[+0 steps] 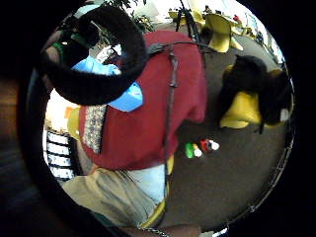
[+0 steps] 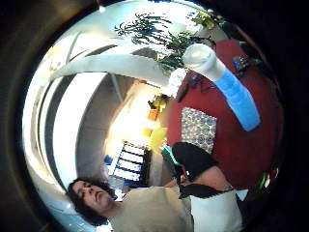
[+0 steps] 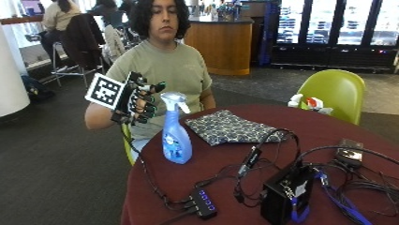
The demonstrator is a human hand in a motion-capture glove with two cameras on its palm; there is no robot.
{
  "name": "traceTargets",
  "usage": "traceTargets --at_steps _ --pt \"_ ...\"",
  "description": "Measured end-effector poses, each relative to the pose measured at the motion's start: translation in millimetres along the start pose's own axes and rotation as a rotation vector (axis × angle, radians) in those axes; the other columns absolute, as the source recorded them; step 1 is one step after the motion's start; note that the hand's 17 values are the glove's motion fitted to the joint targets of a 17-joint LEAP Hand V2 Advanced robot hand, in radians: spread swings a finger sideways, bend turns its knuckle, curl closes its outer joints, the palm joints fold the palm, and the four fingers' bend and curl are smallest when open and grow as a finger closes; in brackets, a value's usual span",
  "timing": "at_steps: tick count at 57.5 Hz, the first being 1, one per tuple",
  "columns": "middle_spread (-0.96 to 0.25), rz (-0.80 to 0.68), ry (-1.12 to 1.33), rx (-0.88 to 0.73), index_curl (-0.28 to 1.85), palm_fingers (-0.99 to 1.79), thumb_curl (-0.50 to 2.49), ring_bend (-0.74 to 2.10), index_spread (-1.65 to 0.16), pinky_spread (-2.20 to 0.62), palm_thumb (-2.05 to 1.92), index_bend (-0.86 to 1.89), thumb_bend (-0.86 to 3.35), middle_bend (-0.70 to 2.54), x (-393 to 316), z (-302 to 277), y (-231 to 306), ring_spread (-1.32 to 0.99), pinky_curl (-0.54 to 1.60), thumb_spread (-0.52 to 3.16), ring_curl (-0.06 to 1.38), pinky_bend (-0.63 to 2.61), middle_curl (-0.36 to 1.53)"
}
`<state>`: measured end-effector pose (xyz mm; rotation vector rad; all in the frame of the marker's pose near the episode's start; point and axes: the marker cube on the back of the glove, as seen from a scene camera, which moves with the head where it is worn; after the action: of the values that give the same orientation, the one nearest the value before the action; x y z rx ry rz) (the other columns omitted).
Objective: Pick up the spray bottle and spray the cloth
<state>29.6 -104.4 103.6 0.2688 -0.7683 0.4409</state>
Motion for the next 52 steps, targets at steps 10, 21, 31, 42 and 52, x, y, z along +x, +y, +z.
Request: traceTargets --at_steps 10,21,31,42,52 --pt "-0.02 -0.042 -0.097 0.075 0.17 0.54 0.34 0.48 -0.29 0.08 0.58 0.09 -0.02 0.23 13.0 35.0 -35.2 -0.12 0.36 0.97 0.34 0.46 0.37" --pt "-0.05 -0.154 -0.192 0.26 0.17 0.58 0.36 0.48 -0.27 0.05 0.64 0.09 -0.02 0.29 19.1 66.5 -70.7 -0.11 0.35 0.91 0.34 0.41 0.39" --pt "-0.09 -0.206 -0.14 0.336 0.15 0.77 0.36 0.53 -0.26 -0.03 0.66 0.06 -0.03 0.31 18.5 75.8 -91.6 -0.15 0.35 0.87 0.35 0.46 0.39" --pt "-0.12 -0.192 -0.193 0.251 0.14 0.84 0.36 0.56 -0.26 -0.1 0.66 0.06 -0.03 0.29 18.7 95.6 -121.9 -0.19 0.38 0.85 0.37 0.5 0.39" --pt "-0.14 0.003 -0.29 0.073 0.21 1.05 0.37 0.53 -0.29 -0.1 0.65 0.18 -0.04 0.3 14.4 113.6 -138.9 -0.2 0.34 0.85 0.35 0.36 0.4"
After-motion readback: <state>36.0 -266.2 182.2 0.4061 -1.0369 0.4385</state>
